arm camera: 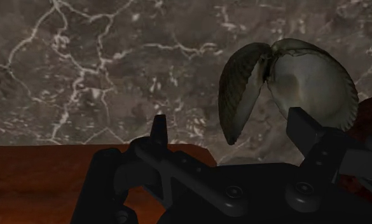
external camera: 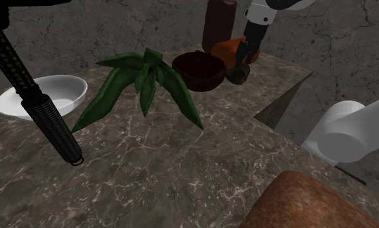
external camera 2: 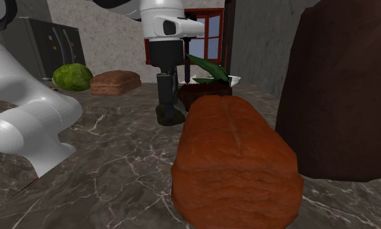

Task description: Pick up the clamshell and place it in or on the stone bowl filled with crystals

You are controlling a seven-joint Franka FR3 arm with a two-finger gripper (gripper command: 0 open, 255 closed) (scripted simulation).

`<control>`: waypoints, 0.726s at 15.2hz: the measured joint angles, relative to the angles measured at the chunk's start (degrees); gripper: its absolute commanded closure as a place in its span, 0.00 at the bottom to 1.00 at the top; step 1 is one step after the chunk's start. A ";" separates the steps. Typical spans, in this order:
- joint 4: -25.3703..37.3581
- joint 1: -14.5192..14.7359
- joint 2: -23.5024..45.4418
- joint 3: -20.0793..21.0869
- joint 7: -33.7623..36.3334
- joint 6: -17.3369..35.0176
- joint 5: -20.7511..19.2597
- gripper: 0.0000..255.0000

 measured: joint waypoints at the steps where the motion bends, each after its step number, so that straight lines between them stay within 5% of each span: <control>1: -0.01 0.00 0.00 0.00 0.00 0.01 0.00 0.00; 2: -0.02 0.00 0.00 0.00 0.00 0.02 0.00 1.00; 11: 0.02 0.01 0.00 0.00 -0.01 0.04 0.02 1.00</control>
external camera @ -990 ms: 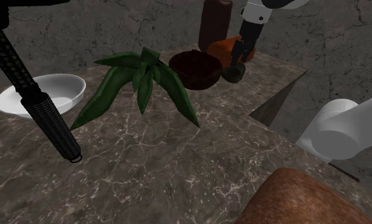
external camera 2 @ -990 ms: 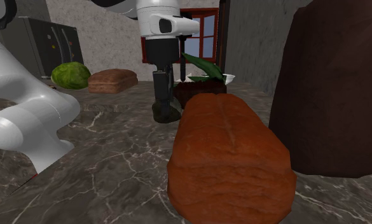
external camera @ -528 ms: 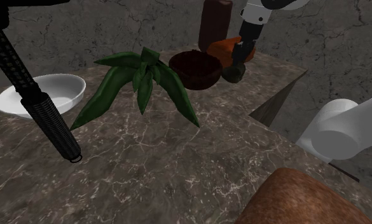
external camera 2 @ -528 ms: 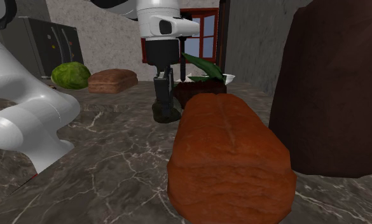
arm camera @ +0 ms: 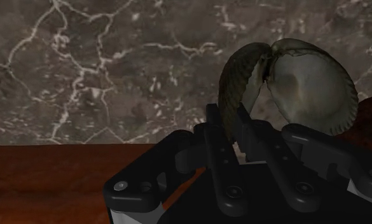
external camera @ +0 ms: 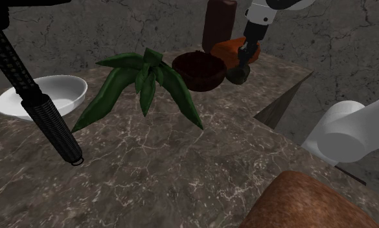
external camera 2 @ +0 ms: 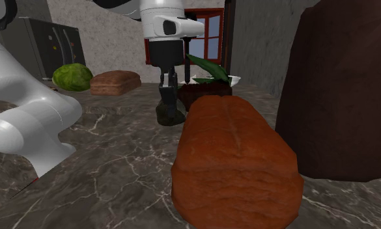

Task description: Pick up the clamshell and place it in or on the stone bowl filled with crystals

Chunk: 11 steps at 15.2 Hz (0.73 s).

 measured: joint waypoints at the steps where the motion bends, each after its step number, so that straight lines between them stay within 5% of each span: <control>1: 0.00 0.00 0.00 0.00 0.00 0.00 0.00 1.00; 11: 7.25 0.12 0.27 0.23 0.28 -7.01 0.12 1.00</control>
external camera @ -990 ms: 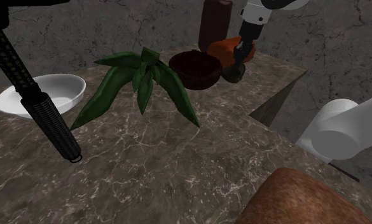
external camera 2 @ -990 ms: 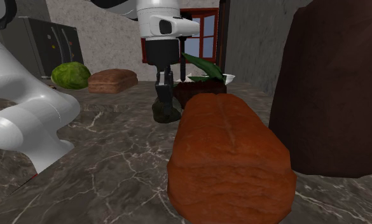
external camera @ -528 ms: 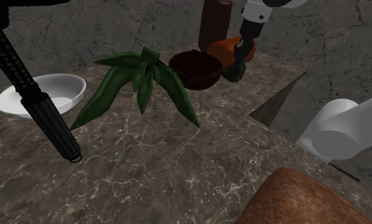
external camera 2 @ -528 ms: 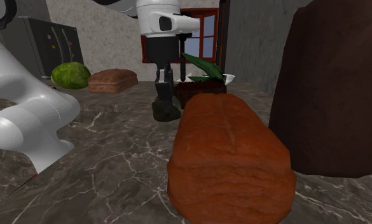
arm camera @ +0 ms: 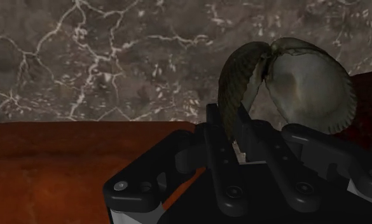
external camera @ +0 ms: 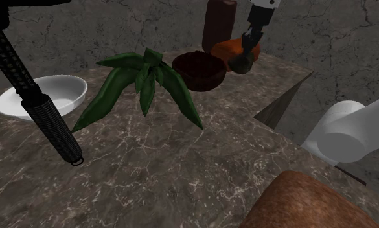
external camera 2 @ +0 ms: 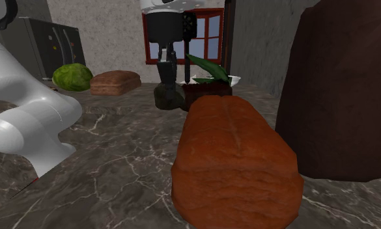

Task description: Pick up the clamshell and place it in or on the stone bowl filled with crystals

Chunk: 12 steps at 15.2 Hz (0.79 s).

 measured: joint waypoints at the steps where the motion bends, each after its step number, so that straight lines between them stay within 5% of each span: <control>1: 0.76 0.03 0.12 0.03 0.05 -0.63 0.03 1.00; 12: 10.82 0.31 2.28 0.21 0.37 -8.54 0.35 1.00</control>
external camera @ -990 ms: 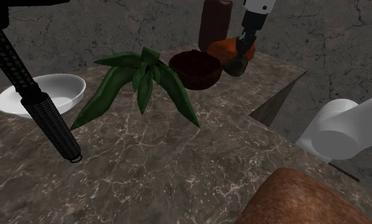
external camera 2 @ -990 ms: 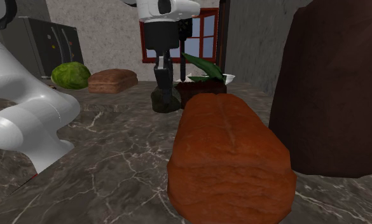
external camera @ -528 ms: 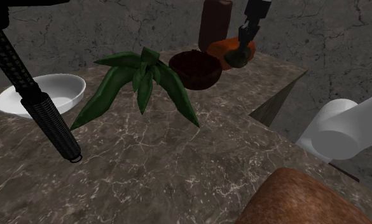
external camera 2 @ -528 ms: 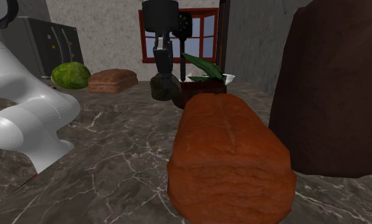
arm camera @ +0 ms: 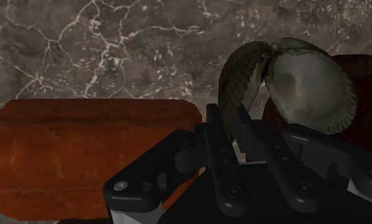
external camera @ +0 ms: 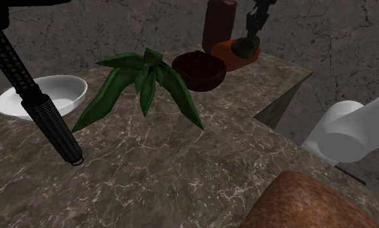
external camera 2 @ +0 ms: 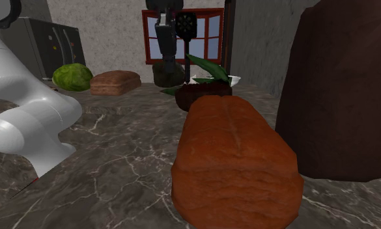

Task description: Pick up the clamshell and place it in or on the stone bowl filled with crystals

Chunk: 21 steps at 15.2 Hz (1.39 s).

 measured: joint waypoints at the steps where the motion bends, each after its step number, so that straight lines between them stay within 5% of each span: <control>1: 0.98 0.04 0.05 0.08 0.12 -0.93 0.04 1.00; 11: 11.12 0.27 3.08 0.00 0.20 -8.06 0.34 1.00; 21: 24.80 3.62 15.51 6.60 9.97 -8.92 2.94 1.00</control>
